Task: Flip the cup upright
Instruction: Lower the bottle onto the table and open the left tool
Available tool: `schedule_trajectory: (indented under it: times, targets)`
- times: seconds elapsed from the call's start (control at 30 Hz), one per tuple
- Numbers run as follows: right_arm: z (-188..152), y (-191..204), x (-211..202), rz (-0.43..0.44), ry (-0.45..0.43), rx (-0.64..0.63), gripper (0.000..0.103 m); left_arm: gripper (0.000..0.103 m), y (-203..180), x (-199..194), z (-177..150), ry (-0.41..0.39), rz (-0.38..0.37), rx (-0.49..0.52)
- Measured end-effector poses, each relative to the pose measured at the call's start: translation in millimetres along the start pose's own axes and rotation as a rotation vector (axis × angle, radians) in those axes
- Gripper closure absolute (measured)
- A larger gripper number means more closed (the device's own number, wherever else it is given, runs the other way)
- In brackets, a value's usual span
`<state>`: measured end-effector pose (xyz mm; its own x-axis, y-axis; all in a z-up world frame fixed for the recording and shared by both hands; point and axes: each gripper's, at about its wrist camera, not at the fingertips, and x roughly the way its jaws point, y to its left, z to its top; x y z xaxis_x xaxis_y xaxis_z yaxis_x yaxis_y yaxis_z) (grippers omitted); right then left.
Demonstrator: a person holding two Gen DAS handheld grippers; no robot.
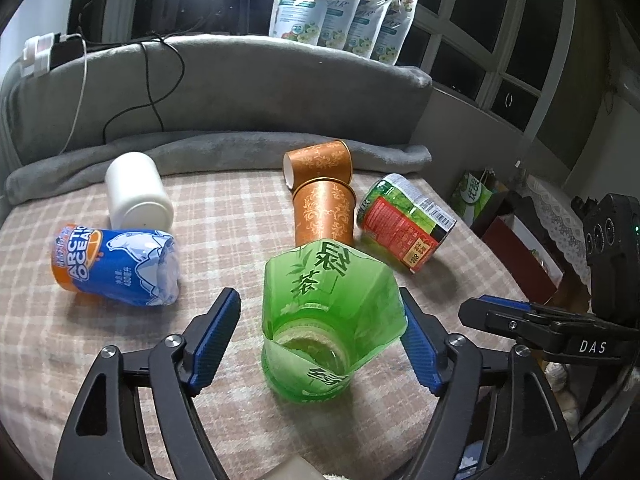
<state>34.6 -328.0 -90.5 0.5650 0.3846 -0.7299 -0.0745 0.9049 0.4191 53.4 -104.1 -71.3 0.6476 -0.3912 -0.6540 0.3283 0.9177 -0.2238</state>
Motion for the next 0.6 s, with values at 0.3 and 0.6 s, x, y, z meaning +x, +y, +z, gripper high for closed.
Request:
schedule_trajectory:
  times: [0.3,0.6]
  targets:
    - [1,8,-3,-0.002,-0.028,-0.019,0.027,0.023,3,-7,-2,-0.006,-0.021,0.003]
    - [1,18,-9,0.006,-0.074,-0.043,0.021,0.023,4,-22,-3,-0.034,-0.031,0.01]
